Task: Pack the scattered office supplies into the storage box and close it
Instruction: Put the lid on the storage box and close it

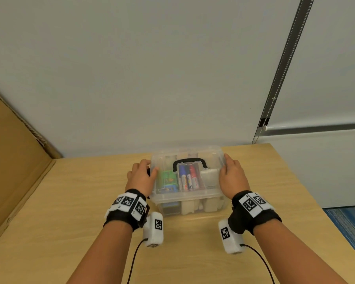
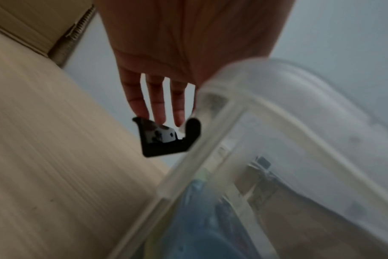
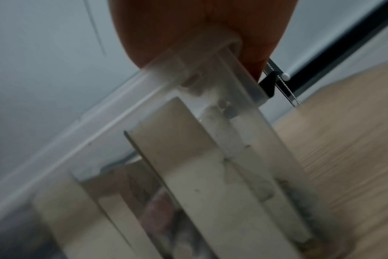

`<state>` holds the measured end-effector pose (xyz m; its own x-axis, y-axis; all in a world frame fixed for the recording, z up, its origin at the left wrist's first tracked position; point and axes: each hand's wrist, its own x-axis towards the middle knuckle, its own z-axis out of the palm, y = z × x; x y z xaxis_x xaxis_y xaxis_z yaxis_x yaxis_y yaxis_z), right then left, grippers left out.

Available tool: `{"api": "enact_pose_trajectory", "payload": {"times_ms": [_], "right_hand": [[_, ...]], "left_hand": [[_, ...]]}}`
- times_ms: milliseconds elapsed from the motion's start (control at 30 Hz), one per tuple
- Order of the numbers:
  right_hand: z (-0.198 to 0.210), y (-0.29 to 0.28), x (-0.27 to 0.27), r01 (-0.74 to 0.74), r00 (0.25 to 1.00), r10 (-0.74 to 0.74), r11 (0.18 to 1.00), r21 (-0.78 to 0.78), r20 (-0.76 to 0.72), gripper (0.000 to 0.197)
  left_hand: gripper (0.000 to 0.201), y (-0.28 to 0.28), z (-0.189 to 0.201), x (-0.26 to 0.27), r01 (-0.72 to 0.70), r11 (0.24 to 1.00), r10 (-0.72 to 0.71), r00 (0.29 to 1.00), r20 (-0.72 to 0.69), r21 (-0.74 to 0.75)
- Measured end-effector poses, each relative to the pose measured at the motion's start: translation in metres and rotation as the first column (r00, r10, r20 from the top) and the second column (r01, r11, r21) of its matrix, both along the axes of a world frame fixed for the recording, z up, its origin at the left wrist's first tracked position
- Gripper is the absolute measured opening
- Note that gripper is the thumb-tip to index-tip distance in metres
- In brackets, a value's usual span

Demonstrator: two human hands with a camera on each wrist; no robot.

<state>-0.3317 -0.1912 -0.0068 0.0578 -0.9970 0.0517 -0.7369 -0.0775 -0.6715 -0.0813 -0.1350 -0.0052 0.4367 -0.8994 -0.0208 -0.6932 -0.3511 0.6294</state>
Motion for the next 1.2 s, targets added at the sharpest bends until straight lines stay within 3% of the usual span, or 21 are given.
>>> {"api": "enact_pose_trajectory", "payload": {"times_ms": [100, 233, 300, 400, 467, 533, 600, 900, 1000, 1100, 1200], "right_hand": [[-0.001, 0.007, 0.002, -0.011, 0.997, 0.012, 1.000, 0.002, -0.070, 0.063], [0.001, 0.006, 0.002, -0.032, 0.992, 0.035, 0.999, 0.024, -0.118, 0.083], [0.001, 0.004, 0.002, -0.042, 0.992, 0.044, 0.999, 0.026, -0.115, 0.094], [0.000, 0.004, 0.002, -0.034, 0.995, 0.037, 0.999, 0.026, -0.090, 0.103], [0.000, 0.005, 0.002, -0.032, 0.996, 0.034, 0.999, 0.026, -0.081, 0.104], [0.001, 0.005, 0.003, -0.033, 0.996, 0.035, 0.999, 0.027, -0.088, 0.105], [0.001, 0.005, 0.002, -0.039, 0.995, 0.041, 0.999, 0.031, -0.092, 0.106], [-0.003, 0.003, 0.002, -0.045, 0.996, 0.048, 0.998, 0.033, -0.076, 0.111], [-0.005, 0.002, 0.001, -0.041, 0.996, 0.043, 0.999, 0.026, -0.084, 0.111], [-0.004, 0.002, 0.002, -0.035, 0.991, 0.036, 0.999, 0.006, -0.129, 0.111], [-0.002, 0.003, 0.003, -0.008, 0.982, 0.010, 1.000, 0.012, -0.189, 0.115]], "left_hand": [[0.050, -0.006, -0.001, 0.004, 0.003, 0.999, 0.000, 0.997, -0.074, 0.046], [0.085, -0.004, -0.002, 0.006, -0.061, 0.985, 0.105, 0.952, -0.288, 0.160], [0.084, -0.004, 0.003, 0.005, -0.081, 0.973, 0.136, 0.957, -0.256, 0.217], [0.064, -0.003, 0.009, 0.000, -0.088, 0.980, 0.104, 0.991, -0.084, 0.179], [0.069, -0.001, 0.010, -0.007, -0.084, 0.988, 0.094, 0.993, -0.065, 0.130], [0.097, 0.003, 0.008, -0.017, -0.059, 0.992, 0.085, 0.964, -0.252, 0.107], [0.110, 0.006, 0.005, -0.024, -0.075, 0.996, 0.085, 0.934, -0.348, 0.042], [0.092, 0.009, 0.003, -0.028, -0.097, 0.995, 0.088, 0.960, -0.265, -0.021], [0.082, 0.005, 0.002, -0.023, -0.028, 0.999, 0.028, 0.999, -0.045, 0.017], [0.069, 0.004, 0.004, -0.016, 0.035, 0.999, -0.036, 0.989, 0.144, 0.013], [0.071, 0.003, 0.000, -0.015, 0.037, 0.999, -0.037, 0.999, 0.033, -0.022]]}}
